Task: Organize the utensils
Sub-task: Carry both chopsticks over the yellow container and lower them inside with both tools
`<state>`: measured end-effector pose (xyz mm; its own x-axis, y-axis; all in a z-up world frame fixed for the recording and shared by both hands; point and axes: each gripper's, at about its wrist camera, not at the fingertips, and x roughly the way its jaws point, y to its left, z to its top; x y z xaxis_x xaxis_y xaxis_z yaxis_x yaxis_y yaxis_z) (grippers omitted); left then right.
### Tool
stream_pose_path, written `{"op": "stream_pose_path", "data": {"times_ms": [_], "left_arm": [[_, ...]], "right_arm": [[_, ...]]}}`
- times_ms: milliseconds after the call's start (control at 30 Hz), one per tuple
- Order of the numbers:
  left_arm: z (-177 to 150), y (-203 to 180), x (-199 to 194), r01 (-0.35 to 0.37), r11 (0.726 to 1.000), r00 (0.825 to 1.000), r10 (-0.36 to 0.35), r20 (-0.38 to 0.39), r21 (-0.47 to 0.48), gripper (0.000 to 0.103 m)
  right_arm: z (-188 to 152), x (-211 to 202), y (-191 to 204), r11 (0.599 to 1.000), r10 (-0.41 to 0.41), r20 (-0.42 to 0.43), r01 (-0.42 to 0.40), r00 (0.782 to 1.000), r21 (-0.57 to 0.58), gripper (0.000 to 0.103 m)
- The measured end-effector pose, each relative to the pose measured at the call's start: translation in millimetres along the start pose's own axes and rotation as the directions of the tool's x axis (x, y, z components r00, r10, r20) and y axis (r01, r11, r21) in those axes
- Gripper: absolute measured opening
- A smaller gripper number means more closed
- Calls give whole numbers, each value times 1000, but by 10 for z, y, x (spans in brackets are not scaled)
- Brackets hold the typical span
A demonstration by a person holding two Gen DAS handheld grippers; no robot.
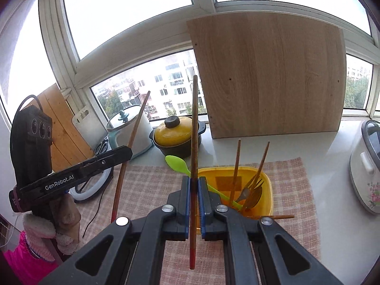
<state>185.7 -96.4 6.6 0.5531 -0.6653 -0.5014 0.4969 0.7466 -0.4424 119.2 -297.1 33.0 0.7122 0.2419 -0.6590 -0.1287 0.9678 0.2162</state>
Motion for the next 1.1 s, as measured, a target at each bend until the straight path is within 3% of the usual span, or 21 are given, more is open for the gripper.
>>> {"op": "stream_pose_path", "data": {"times_ms": [433,1100], "left_arm": [[309,-130,479,41,999,998,-41,37,1,4],[237,-157,1008,41,997,998,-43,42,61,4]], "right_arm": [[329,140,-198,999,-49,49,49,998,11,3],[405,317,-500,995,-77,51,73,996,65,3]]}}
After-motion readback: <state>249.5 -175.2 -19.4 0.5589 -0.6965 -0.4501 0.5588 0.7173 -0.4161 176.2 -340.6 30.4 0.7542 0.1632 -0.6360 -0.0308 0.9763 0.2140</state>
